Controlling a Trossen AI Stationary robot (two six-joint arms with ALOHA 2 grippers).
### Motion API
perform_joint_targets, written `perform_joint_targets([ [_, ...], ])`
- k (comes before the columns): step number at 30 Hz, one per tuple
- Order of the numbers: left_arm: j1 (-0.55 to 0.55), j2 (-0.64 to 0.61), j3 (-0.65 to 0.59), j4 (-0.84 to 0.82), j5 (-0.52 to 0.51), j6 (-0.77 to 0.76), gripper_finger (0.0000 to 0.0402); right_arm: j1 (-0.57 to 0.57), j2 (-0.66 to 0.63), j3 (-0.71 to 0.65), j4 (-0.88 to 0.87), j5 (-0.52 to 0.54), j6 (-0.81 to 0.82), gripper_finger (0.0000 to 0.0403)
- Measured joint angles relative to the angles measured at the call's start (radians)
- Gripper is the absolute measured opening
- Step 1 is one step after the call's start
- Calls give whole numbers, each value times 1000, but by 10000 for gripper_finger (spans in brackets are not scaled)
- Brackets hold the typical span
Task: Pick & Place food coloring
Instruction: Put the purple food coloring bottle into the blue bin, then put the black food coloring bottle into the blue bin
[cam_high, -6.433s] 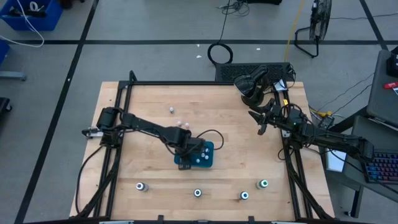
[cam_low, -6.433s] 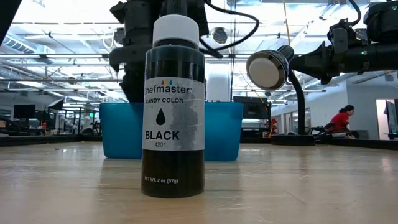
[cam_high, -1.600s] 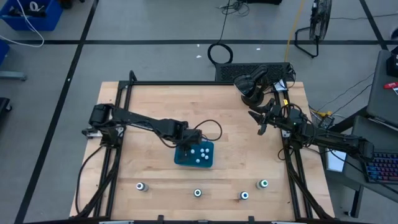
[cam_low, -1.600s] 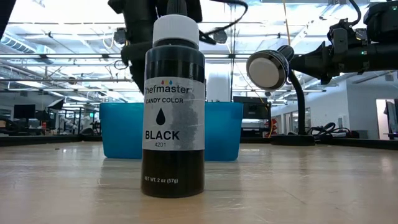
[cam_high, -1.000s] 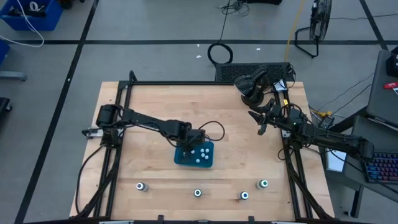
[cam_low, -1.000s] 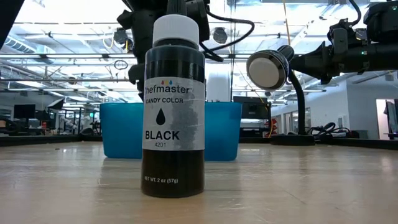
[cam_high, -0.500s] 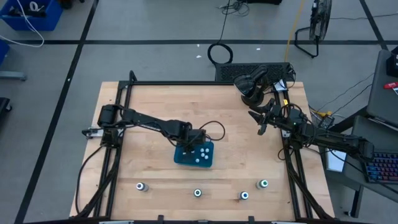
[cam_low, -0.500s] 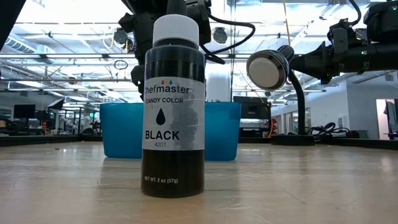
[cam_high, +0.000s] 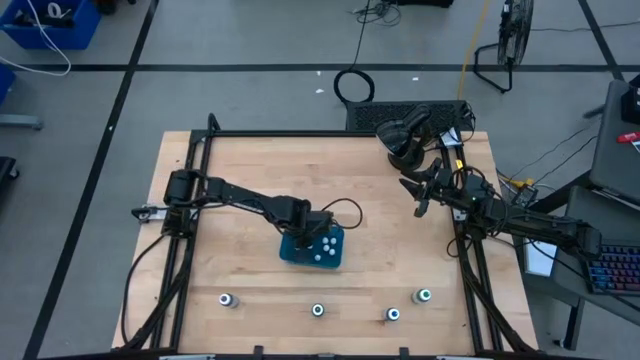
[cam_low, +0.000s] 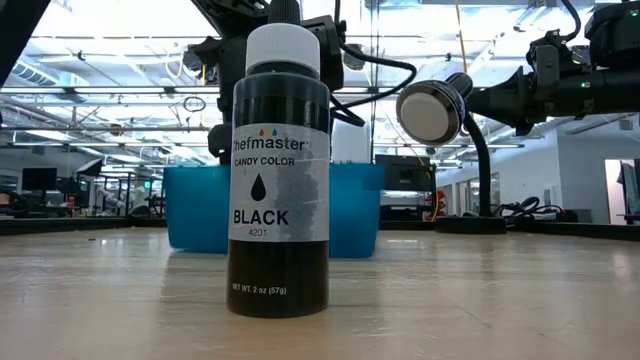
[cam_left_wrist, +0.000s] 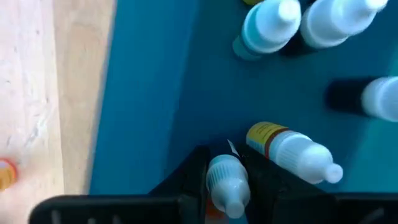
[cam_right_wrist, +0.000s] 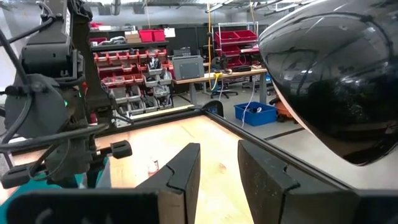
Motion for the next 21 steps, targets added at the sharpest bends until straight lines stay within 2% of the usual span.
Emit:
perform_joint_targets([
  [12, 0, -9, 0, 11, 0, -7, 168, 0, 0, 0, 0, 0, 0, 100],
  [16, 0, -13, 1, 17, 0, -7, 181, 0, 0, 0, 0, 0, 0, 100],
  [21, 0, -35, 23, 13, -1, 2, 178, 0, 0, 0, 0, 0, 0, 100],
])
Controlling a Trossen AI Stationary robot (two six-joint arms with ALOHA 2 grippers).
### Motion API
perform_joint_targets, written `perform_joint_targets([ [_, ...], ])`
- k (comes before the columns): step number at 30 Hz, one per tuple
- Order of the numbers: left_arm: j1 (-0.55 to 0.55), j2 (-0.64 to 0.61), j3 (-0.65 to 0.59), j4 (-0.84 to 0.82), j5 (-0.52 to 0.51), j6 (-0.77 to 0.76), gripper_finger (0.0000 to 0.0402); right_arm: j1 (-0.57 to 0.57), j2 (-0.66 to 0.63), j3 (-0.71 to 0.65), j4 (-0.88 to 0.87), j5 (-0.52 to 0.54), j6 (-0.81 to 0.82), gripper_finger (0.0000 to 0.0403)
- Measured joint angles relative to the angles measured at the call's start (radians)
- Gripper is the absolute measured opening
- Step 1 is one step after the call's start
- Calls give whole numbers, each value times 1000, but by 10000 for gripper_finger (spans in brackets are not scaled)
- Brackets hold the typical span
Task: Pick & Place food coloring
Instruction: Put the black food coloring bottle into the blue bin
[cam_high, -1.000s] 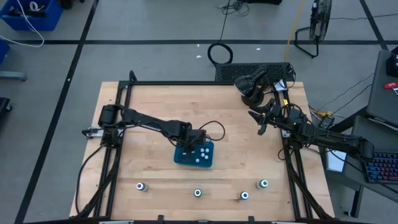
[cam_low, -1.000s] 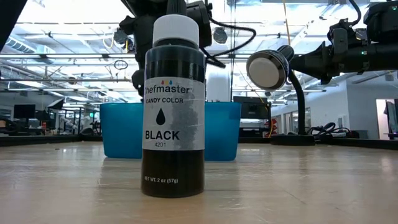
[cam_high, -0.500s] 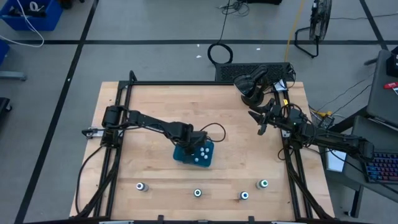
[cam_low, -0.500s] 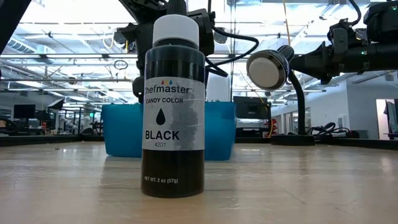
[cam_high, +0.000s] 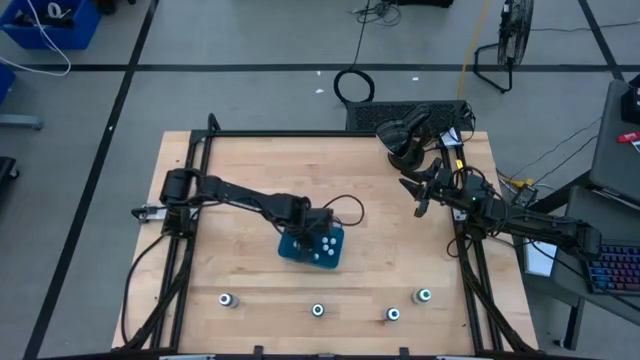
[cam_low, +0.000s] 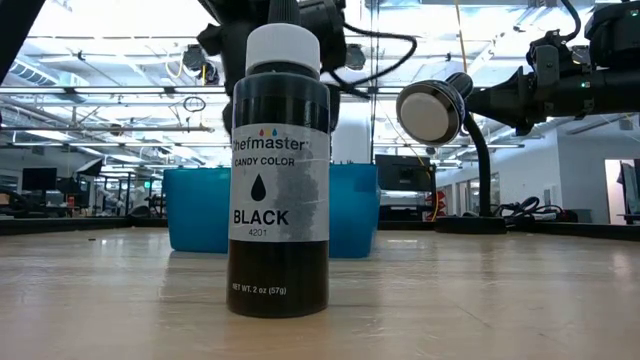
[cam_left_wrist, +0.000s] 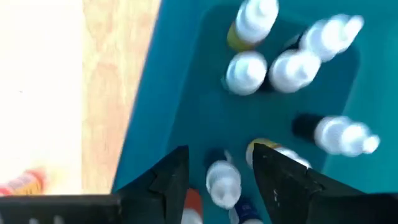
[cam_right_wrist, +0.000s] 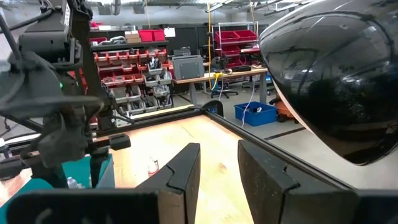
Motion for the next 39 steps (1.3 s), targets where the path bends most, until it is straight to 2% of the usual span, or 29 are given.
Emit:
perform_joint_targets([
  [8, 1, -40, 82, -92, -36, 52, 158, 0, 0, 0, 0, 0, 0, 100],
  [12, 2, -69, 134, -216, -110, 65, 151, 0, 0, 0, 0, 0, 0, 100],
  [18, 29, -175, 125, -332, -303, 71, 150, 0, 0, 0, 0, 0, 0, 100],
  [25, 194, -292, 7, -307, -220, 39, 181, 0, 0, 0, 1, 0, 0, 100],
  [29, 264, -300, -89, -255, -211, 71, 206, 0, 0, 0, 0, 0, 0, 100],
  [34, 289, -282, -214, -94, -150, 162, 226, 0, 0, 0, 0, 0, 0, 100],
  [39, 291, -284, -308, 47, -147, 249, 230, 0, 0, 0, 0, 0, 0, 100],
])
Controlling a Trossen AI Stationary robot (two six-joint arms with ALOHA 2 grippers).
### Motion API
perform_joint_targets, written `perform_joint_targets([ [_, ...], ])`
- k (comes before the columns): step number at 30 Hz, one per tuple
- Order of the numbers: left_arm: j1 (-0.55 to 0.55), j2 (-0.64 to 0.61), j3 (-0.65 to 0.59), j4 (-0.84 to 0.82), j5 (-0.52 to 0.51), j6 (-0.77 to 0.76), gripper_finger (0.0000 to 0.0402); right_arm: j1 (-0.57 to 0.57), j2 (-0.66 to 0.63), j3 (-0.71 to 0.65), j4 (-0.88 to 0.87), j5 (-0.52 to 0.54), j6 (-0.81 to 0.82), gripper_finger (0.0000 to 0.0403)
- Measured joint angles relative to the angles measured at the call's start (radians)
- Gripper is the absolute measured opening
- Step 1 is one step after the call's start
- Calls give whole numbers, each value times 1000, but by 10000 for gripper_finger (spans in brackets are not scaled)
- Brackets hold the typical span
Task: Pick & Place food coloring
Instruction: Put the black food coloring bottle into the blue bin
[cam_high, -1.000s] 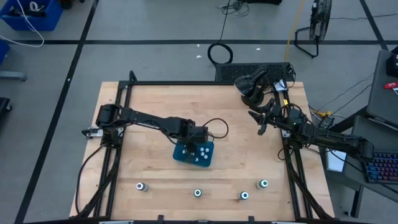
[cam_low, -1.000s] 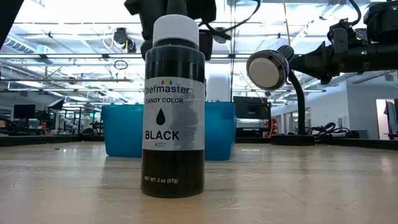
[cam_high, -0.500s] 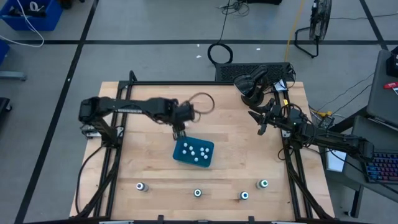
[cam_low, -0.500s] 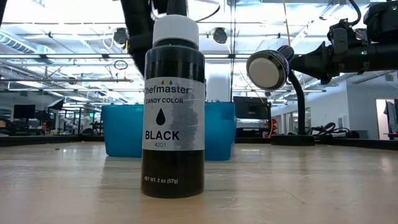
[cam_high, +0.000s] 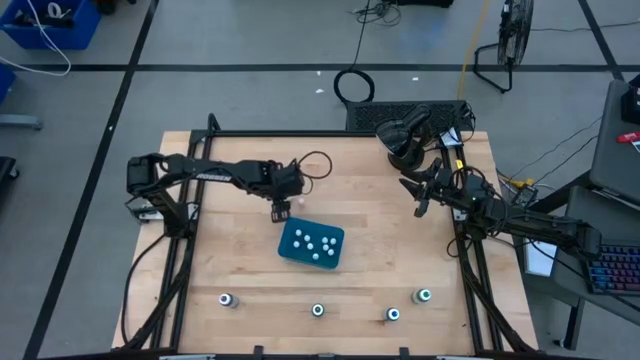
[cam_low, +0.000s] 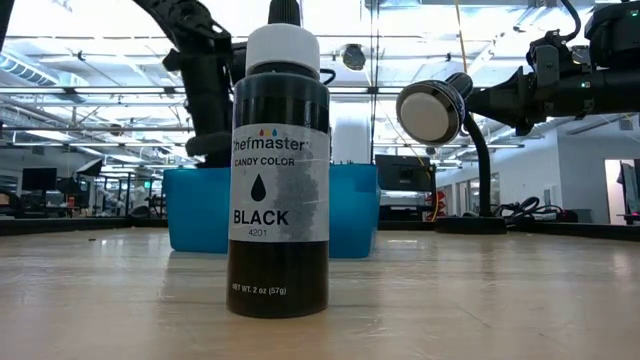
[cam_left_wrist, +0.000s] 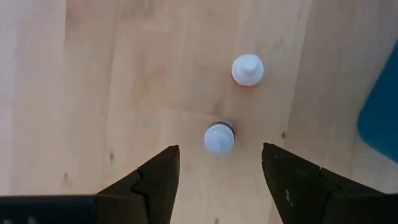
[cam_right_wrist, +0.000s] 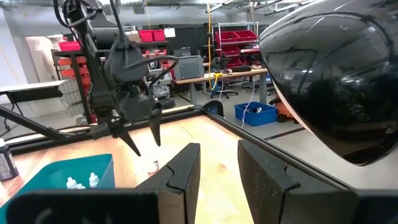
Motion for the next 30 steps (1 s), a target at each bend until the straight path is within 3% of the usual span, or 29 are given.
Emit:
perform_joint_targets([
  [12, 12, 6, -57, 147, 48, 62, 230, 0, 0, 0, 0, 0, 0, 100],
  [30, 68, 115, -56, 170, 128, 74, 230, 0, 1, 0, 0, 0, 0, 100],
])
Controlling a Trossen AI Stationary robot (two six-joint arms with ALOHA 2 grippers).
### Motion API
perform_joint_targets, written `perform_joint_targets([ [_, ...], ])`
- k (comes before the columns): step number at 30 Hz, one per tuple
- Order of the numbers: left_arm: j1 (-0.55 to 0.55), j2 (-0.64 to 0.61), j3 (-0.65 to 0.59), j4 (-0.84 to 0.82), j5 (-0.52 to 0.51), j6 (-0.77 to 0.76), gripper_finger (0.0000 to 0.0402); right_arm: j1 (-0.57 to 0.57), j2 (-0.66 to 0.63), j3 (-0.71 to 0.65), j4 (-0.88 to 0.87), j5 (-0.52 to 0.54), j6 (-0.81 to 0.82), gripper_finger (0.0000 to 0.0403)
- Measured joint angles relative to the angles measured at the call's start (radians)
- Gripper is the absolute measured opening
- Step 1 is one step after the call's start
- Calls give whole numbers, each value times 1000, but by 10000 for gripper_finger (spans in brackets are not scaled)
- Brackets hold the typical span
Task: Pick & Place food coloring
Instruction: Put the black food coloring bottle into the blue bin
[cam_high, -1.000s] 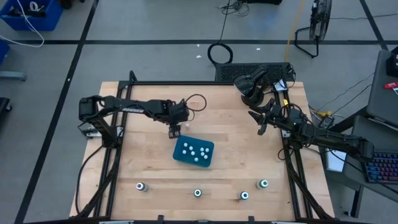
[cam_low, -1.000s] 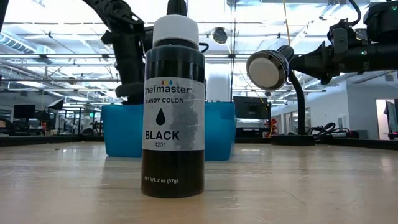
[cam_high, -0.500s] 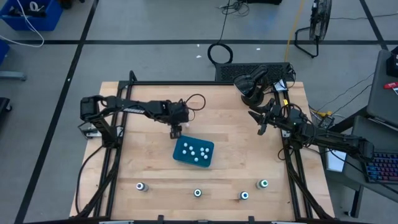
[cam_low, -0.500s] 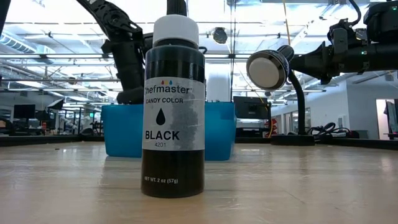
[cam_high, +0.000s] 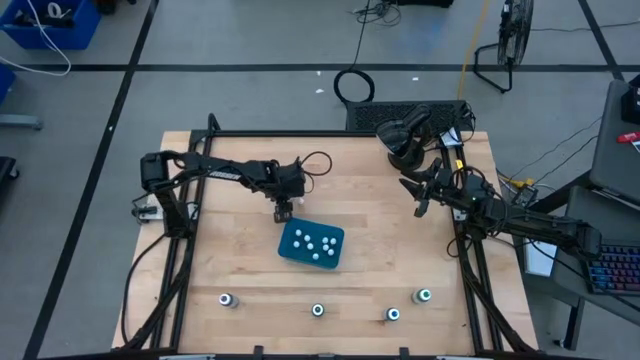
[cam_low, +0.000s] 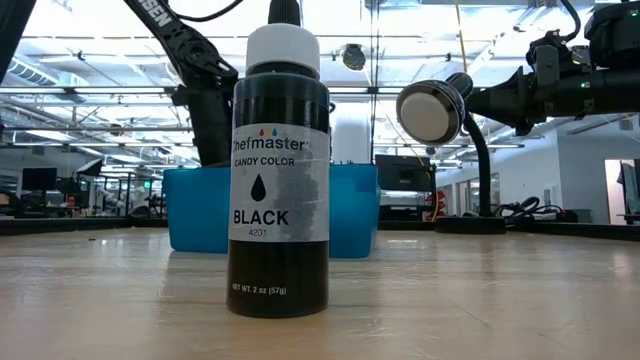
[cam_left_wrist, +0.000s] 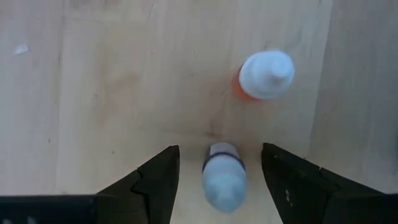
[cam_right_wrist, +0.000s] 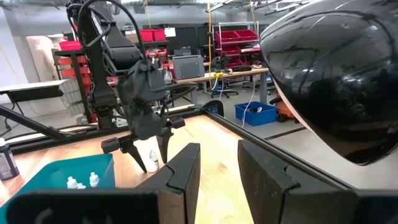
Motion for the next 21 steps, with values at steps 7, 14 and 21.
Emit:
perform_joint_targets([
  [7, 0, 20, 5, 2, 5, 4, 230, 0, 0, 0, 0, 0, 0, 100],
  [14, 0, 18, 13, -9, -1, 4, 215, 0, 0, 0, 0, 0, 0, 100],
  [21, -2, 19, 13, -18, 18, 5, 111, 0, 0, 0, 0, 0, 0, 100],
])
